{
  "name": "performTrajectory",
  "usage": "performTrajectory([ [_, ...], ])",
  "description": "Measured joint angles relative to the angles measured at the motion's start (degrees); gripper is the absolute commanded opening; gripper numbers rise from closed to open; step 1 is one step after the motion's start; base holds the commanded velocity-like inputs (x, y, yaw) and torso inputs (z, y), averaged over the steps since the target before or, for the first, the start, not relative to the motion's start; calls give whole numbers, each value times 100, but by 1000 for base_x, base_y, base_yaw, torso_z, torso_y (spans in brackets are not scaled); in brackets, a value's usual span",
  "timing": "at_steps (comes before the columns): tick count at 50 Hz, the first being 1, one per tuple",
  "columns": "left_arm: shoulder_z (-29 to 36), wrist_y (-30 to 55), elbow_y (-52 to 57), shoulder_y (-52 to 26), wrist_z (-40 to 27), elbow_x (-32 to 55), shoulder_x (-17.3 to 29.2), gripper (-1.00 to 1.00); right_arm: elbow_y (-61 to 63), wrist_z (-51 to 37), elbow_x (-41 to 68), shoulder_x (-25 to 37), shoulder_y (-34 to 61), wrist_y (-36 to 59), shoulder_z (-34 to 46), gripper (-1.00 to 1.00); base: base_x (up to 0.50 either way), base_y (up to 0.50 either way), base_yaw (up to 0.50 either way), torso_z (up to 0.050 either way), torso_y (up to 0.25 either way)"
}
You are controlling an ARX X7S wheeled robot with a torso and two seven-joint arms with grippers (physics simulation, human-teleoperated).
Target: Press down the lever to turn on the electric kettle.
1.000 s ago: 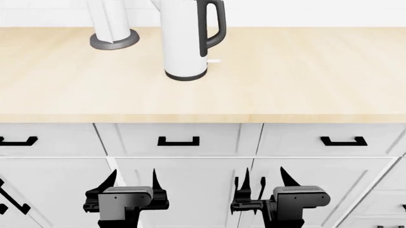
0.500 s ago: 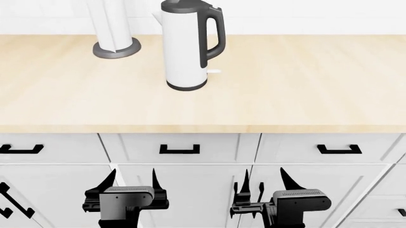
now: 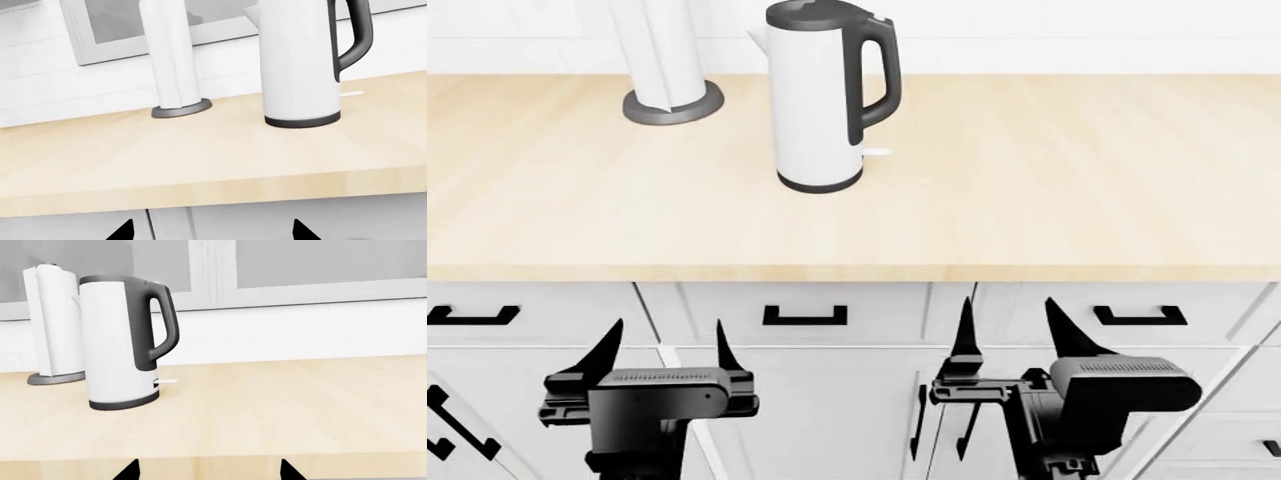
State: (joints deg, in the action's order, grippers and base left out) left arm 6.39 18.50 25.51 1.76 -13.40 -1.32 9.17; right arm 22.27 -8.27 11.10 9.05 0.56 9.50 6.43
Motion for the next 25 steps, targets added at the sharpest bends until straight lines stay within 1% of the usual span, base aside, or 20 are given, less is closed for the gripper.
performTrajectory([
  [9, 46, 949, 915, -191, -81, -234, 143, 100, 705, -171, 302, 32, 267, 588, -100, 100, 20, 0, 0, 0, 0],
  [16, 72, 1277, 1261, -227, -134, -318, 211, 100, 962, -226, 412, 73, 348, 784, -97, 100, 400, 0, 0, 0, 0],
  [25, 120, 1471, 1465, -243, -187, -375, 269, 100, 1107, -279, 518, 135, 399, 891, -88, 100, 408, 0, 0, 0, 0],
])
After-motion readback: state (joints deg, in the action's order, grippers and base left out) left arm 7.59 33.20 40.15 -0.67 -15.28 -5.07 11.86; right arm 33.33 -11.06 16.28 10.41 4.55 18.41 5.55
